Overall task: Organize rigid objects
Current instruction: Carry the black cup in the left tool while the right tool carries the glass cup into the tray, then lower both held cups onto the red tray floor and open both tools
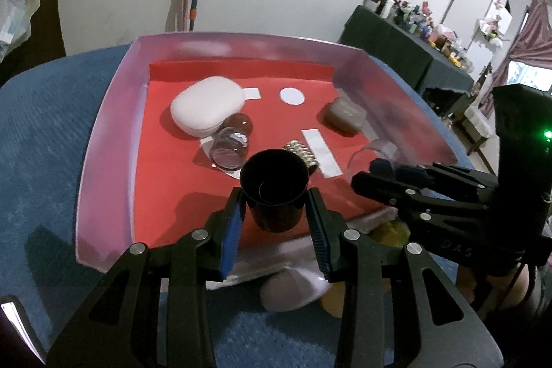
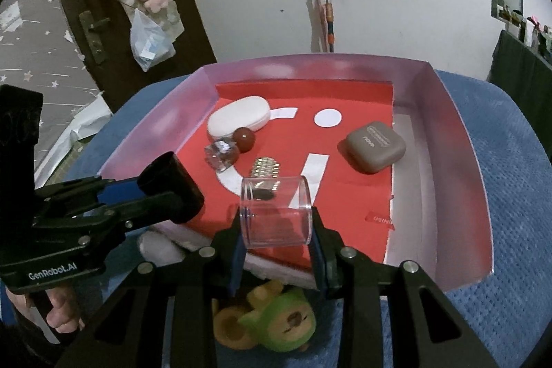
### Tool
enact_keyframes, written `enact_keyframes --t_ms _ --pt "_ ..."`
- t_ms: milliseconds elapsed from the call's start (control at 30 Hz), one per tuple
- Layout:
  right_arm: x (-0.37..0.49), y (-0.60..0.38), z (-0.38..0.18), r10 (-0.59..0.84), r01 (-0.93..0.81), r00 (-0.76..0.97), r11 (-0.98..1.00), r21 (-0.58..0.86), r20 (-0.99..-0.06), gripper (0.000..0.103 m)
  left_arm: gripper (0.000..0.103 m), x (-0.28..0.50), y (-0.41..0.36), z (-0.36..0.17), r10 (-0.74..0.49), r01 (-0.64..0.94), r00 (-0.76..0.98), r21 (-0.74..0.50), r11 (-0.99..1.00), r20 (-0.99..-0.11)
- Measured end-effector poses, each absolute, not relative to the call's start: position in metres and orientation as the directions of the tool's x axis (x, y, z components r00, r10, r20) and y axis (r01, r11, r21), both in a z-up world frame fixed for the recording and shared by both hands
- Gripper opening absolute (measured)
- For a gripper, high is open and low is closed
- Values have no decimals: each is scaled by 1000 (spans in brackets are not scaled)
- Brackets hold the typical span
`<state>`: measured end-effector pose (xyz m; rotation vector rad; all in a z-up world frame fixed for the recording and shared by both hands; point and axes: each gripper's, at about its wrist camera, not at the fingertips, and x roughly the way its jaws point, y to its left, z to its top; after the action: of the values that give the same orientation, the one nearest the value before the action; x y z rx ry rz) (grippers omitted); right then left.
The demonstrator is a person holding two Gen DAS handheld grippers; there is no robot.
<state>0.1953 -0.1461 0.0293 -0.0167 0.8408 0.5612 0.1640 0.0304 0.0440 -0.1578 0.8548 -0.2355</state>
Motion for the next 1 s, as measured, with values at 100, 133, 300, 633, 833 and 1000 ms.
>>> enact_keyframes --t_ms 100,133,300,633,833,1000 --pt "204 -146 24 443 -461 535 867 192 -719 35 34 172 33 38 -254 122 625 -229 966 -738" --pt "206 -146 23 438 -456 536 870 189 -722 35 34 173 34 37 -251 117 623 -229 966 -741" --pt "217 -145 15 412 -435 536 883 177 -737 35 34 184 38 31 -233 89 619 -228 970 -750" --pt "233 -144 7 382 -402 542 900 169 -749 35 34 200 41 28 -185 47 641 -203 978 -744" --pt "240 -146 5 367 -380 558 910 165 -744 35 34 207 41 26 -154 26 651 -181 983 -744" --pt "245 -145 4 350 -369 571 917 149 -742 35 35 208 42 25 -160 27 645 -187 982 -748"
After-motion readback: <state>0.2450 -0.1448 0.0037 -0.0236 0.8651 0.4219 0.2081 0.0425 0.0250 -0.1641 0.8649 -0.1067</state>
